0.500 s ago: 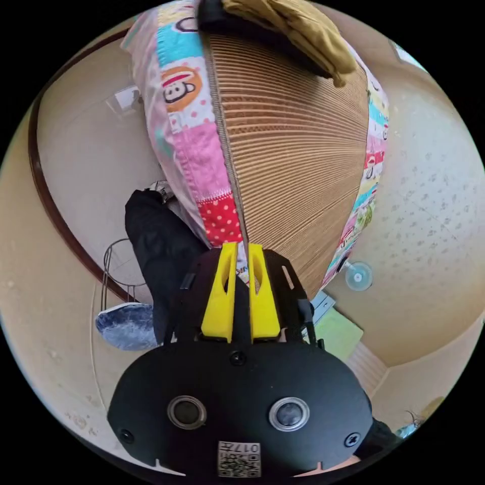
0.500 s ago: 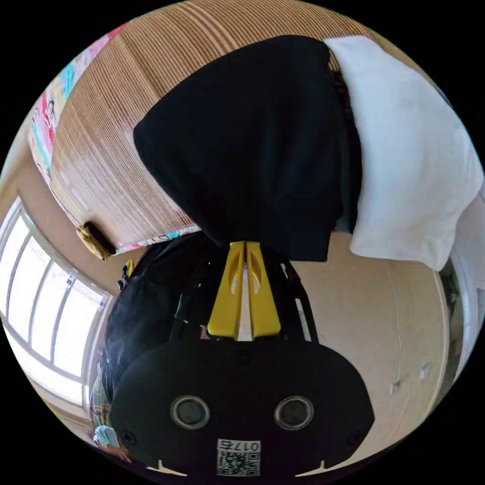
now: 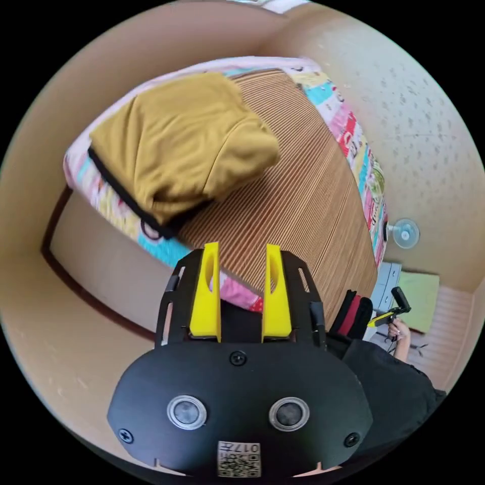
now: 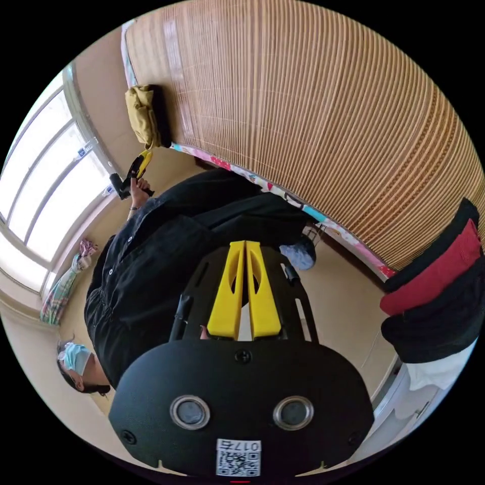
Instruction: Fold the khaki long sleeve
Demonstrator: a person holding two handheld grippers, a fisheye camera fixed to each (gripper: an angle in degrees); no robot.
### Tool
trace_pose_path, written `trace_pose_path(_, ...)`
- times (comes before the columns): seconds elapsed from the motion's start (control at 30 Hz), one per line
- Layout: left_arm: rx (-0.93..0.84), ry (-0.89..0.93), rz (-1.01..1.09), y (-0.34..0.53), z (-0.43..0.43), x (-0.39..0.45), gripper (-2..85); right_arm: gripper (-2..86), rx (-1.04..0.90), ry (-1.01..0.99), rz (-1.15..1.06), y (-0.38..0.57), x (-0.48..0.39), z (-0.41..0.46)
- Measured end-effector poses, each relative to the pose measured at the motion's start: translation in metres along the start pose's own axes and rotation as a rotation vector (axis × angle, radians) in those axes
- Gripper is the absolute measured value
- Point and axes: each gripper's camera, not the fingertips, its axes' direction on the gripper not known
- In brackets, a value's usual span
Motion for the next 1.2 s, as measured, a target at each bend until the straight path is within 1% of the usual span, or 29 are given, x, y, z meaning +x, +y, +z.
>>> trace_pose_path(0.07,0.044,-0.006,0.09,-0.025,-0.011,0.019,16.6,0.4,0.093,-0.025,0.011,0.017,-0.002,-0.012)
trace_pose_path(0.13,0.083,-0.016,0.141,-0.041,-0.013,0.031,16.7,0.5,0.186,-0.104,0.017,0.043,0.005,-0.02)
trace_pose_path(0.2,0.098,-0.028,0.161,-0.055,-0.007,0.038,16.7,0.5,0.302,-0.201,0.028,0.086,0.021,-0.019)
trace_pose_path(0.33,0.143,-0.076,0.181,-0.072,0.019,0.047,15.7,0.4,0.436,-0.292,0.079,0.154,0.051,0.003)
trace_pose_path(0.4,0.112,-0.1,0.171,-0.077,0.038,0.044,15.2,0.4,0.531,-0.396,0.134,0.201,0.076,0.025)
trace_pose_path(0.43,0.052,-0.093,0.163,-0.079,0.056,0.037,14.8,0.4,0.554,-0.426,0.147,0.212,0.082,0.031)
trace_pose_path(0.47,-0.021,-0.099,0.147,-0.078,0.076,0.028,12.7,0.3,0.6,-0.486,0.171,0.232,0.094,0.042)
trace_pose_path(0.5,-0.05,-0.121,0.133,-0.076,0.084,0.023,11.6,0.3,0.651,-0.542,0.193,0.252,0.106,0.051)
trace_pose_path(0.53,-0.058,-0.173,0.108,-0.067,0.089,0.013,7.5,0.3,0.682,-0.569,0.205,0.261,0.111,0.054)
trace_pose_path(0.57,-0.039,-0.14,0.069,-0.058,0.088,0.0,5.2,0.3,0.754,-0.619,0.223,0.279,0.12,0.06)
trace_pose_path(0.6,-0.035,-0.113,0.04,-0.054,0.087,-0.008,5.0,0.3,0.83,-0.66,0.226,0.293,0.125,0.063)
trace_pose_path(0.63,-0.054,-0.028,-0.004,-0.047,0.086,-0.026,4.5,0.3,0.867,-0.676,0.219,0.299,0.126,0.063)
trace_pose_path(0.67,-0.094,0.117,-0.01,-0.041,0.086,-0.043,4.0,0.2,0.934,-0.706,0.183,0.306,0.127,0.063)
trace_pose_path(0.7,-0.105,0.195,0.001,-0.037,0.084,-0.051,3.7,0.2,0.98,-0.736,0.124,0.308,0.124,0.062)
trace_pose_path(0.73,-0.1,0.347,0.067,-0.028,0.073,-0.063,3.2,0.2,0.992,-0.749,0.09,0.307,0.122,0.061)
trace_pose_path(0.77,-0.073,0.49,0.187,-0.016,0.054,-0.069,2.7,0.2,0.997,-0.765,0.025,0.301,0.116,0.058)
trace_pose_path(0.8,-0.059,0.565,0.256,-0.01,0.041,-0.071,2.5,0.2,0.983,-0.764,-0.029,0.293,0.109,0.055)
trace_pose_path(0.87,0.051,0.91,0.507,0.023,-0.029,-0.077,1.5,0.2,0.943,-0.733,-0.076,0.278,0.096,0.051)
trace_pose_path(0.9,0.086,1.003,0.574,0.032,-0.048,-0.078,1.3,0.2,0.918,-0.7,-0.091,0.268,0.088,0.047)
trace_pose_path(0.93,0.15,1.197,0.728,0.051,-0.091,-0.076,1.0,0.2,0.907,-0.684,-0.098,0.263,0.083,0.045)
trace_pose_path(0.97,0.2,1.342,0.91,0.072,-0.135,-0.069,0.8,0.3,0.887,-0.655,-0.118,0.253,0.074,0.042)
trace_pose_path(1.0,0.223,1.397,1.007,0.084,-0.157,-0.064,0.8,0.4,0.871,-0.63,-0.148,0.243,0.064,0.038)
trace_pose_path(1.07,0.306,1.586,1.374,0.133,-0.233,-0.036,0.6,0.6,0.856,-0.596,-0.214,0.231,0.046,0.032)
trace_pose_path(1.1,0.319,1.659,1.467,0.145,-0.249,-0.029,0.6,0.7,0.846,-0.569,-0.276,0.223,0.032,0.029)
trace_pose_path(1.13,0.337,1.839,1.641,0.167,-0.274,-0.015,0.7,0.9,0.84,-0.553,-0.315,0.22,0.023,0.028)
trace_pose_path(1.17,0.351,2.034,1.759,0.184,-0.292,-0.002,0.8,1.2,0.827,-0.515,-0.402,0.214,0.004,0.027)
trace_pose_path(1.2,0.354,2.118,1.785,0.19,-0.297,0.005,0.9,1.8,0.814,-0.475,-0.494,0.209,-0.015,0.029)
